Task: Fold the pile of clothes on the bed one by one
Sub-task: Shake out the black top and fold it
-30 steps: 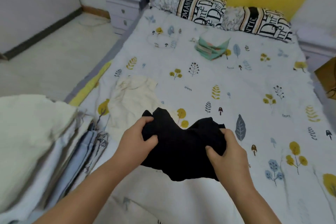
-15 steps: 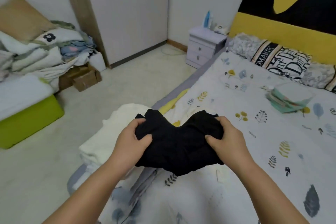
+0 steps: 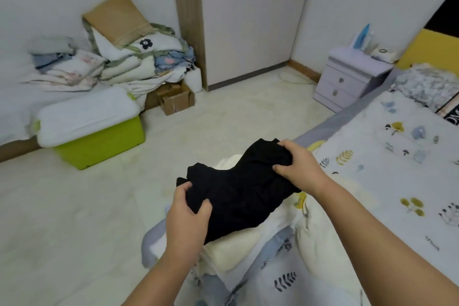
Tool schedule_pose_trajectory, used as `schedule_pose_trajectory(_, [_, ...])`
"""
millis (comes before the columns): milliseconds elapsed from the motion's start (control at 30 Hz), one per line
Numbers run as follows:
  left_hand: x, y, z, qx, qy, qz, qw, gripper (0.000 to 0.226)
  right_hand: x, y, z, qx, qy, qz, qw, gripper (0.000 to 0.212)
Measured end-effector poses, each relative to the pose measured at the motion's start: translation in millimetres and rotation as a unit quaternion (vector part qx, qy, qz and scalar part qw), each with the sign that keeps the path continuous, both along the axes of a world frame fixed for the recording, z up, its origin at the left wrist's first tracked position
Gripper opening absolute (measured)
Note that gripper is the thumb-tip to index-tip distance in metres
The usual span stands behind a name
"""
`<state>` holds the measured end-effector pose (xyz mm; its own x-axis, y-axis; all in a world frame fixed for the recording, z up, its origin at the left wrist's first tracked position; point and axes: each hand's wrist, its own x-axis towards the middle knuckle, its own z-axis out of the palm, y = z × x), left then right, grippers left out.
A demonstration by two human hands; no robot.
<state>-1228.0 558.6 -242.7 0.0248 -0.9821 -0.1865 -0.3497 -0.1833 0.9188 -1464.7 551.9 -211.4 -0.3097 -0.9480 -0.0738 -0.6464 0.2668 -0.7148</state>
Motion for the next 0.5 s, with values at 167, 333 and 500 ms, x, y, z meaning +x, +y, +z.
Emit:
schedule_pose_trajectory(167, [-2, 4, -32, 0.037, -0.082, 0.016, 0.996, 0.048, -3, -34, -43, 0.032, 0.004, 0.022, 0.999, 0.037])
schedule_pose_trajectory(333, [2, 0, -53, 0.085, -0.110, -0.002, 0.990, 0.056, -6, -45, -87, 0.068, 0.041, -0.049, 0.996, 0.054])
schedule_pose_trajectory(500, [4, -6, -41, 0.008, -0.313, -0.013, 0.950, 0.092, 14, -49, -100, 0.118, 0.256, -0.157, 0.947, 0.068])
